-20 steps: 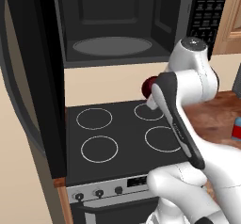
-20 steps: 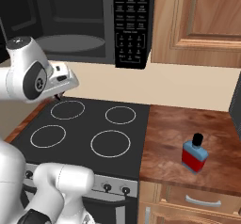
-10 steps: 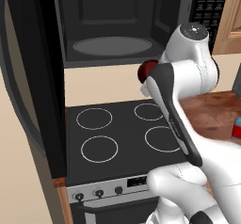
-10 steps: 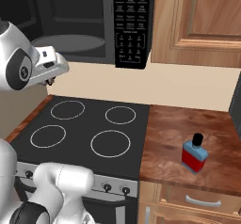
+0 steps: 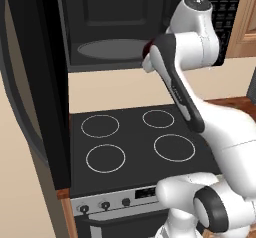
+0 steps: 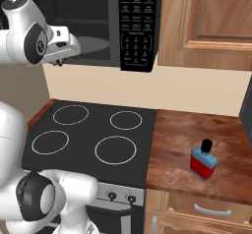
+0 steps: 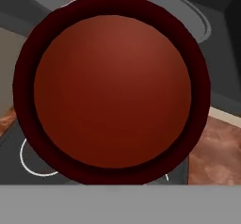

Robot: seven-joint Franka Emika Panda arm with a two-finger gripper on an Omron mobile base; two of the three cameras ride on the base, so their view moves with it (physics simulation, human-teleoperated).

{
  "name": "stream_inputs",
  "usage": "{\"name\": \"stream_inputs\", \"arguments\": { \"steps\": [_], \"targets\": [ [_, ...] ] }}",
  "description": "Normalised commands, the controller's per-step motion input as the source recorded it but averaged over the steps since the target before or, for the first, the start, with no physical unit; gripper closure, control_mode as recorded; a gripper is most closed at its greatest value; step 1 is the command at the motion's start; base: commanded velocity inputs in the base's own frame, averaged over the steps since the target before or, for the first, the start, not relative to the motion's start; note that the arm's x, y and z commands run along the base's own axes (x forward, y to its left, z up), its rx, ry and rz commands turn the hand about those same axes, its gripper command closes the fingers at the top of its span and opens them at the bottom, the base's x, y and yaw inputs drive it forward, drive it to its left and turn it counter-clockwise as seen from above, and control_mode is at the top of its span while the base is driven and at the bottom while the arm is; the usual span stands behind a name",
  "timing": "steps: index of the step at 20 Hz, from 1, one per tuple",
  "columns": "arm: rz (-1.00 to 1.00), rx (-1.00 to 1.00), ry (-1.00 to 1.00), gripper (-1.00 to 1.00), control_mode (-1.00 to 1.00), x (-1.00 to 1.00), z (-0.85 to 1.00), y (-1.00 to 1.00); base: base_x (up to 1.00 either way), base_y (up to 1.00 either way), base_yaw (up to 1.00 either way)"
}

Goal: Place the microwavable item in the microwave. Then, close the microwave door and press the start button.

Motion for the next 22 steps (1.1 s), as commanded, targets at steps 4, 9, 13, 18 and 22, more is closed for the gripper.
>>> {"name": "stream_inputs", "arguments": {
  "steps": [4, 9, 13, 18, 22],
  "targets": [
    [-0.09, 0.01, 0.00, 1.00, -1.00, 0.93, 0.00, 0.08, 0.00, 0.00, 0.00],
    [-0.08, 0.00, 0.01, 1.00, -1.00, 0.85, -0.02, 0.17, 0.00, 0.00, 0.00],
    [-0.02, 0.00, 0.05, 1.00, -1.00, 0.64, -0.07, 0.31, 0.00, 0.00, 0.00],
    [0.00, 0.00, 0.05, 1.00, -1.00, 0.60, 0.00, 0.16, 0.00, 0.00, 0.00],
    [0.00, 0.00, 0.02, 1.00, -1.00, 0.58, -0.11, 0.00, 0.00, 0.00, 0.00]
  ]
}}
